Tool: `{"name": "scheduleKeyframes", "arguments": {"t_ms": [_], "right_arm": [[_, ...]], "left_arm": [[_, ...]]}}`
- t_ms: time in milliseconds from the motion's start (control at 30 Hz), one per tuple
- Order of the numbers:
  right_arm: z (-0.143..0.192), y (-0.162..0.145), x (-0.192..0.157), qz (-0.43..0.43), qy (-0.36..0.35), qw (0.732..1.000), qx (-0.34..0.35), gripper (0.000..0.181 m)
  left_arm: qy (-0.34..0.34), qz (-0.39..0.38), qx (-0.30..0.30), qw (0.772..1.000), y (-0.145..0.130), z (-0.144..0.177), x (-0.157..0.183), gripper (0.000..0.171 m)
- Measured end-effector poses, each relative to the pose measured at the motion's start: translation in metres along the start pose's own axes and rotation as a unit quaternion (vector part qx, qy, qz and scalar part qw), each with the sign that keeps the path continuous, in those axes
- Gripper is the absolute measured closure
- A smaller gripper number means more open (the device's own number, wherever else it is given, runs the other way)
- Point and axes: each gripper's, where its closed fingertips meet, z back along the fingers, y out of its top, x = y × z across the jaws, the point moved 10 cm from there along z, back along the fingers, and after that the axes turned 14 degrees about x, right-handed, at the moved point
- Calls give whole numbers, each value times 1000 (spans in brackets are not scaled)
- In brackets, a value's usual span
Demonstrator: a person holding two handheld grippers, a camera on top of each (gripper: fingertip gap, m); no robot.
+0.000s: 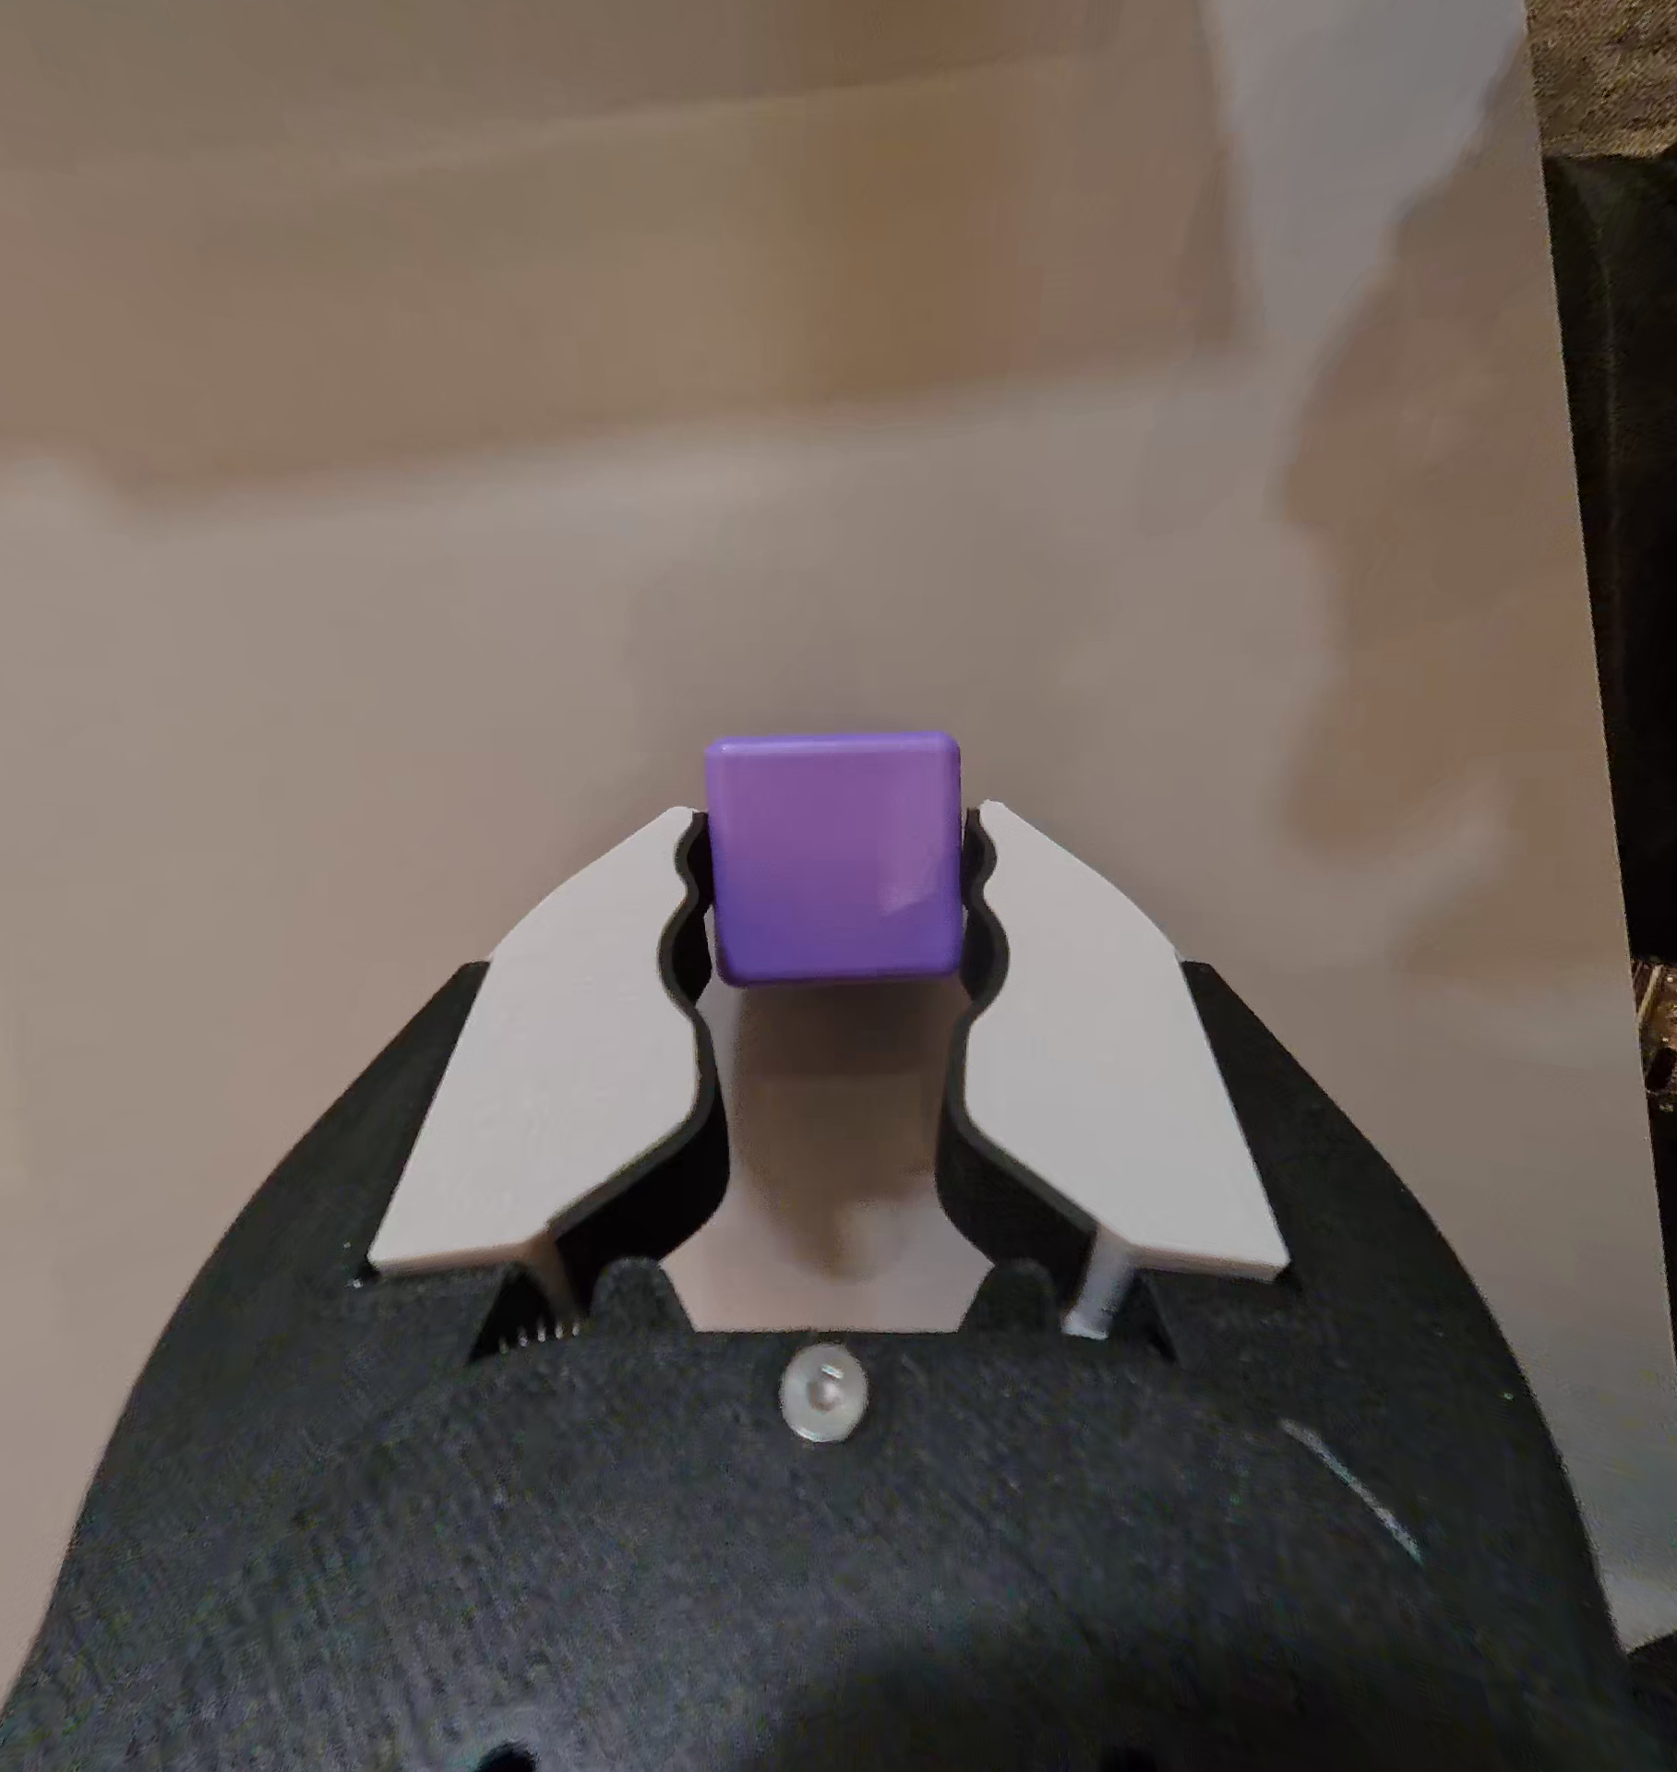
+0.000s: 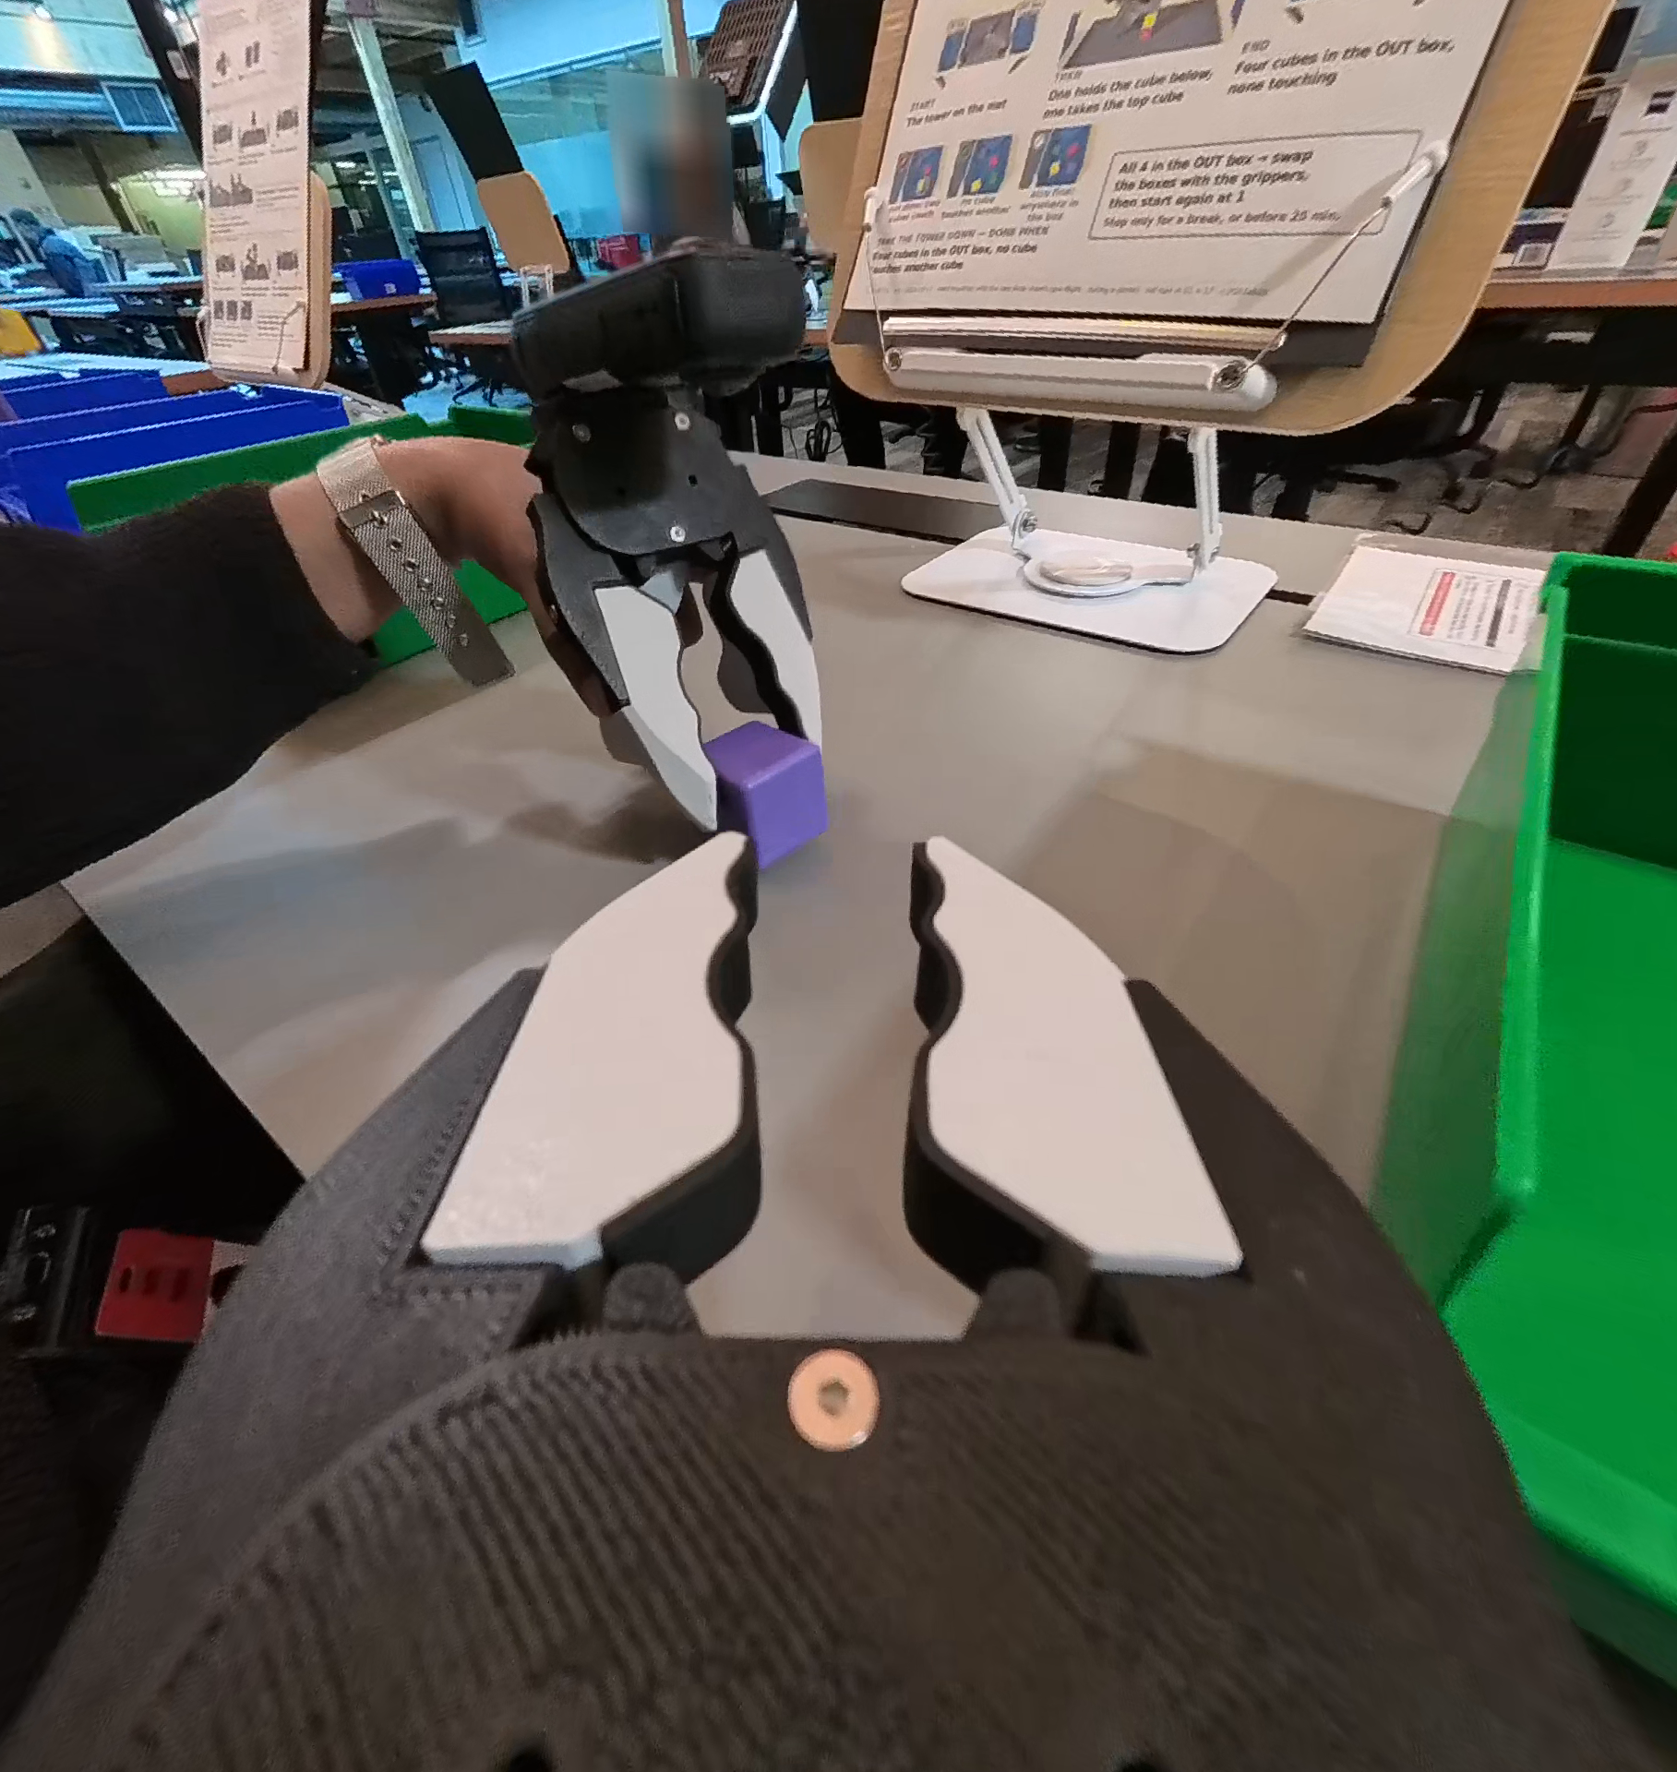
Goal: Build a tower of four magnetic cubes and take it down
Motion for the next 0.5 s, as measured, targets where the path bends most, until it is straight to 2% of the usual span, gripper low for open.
{"name": "scheduleKeyframes", "arguments": {"t_ms": [233, 400, 500], "right_arm": [[-1, -1, 3, -17, -3, 1000, -4, 149], [-3, -2, 3, -10, -2, 1000, -10, 149], [-3, -2, 2, -10, -1, 1000, -10, 149]], "left_arm": [[4, 3, -14, 1000, -3, -5, 1, 117], [-2, 33, -32, 999, -1, -4, 4, 118], [19, 15, -36, 999, -1, -5, 4, 118]]}}
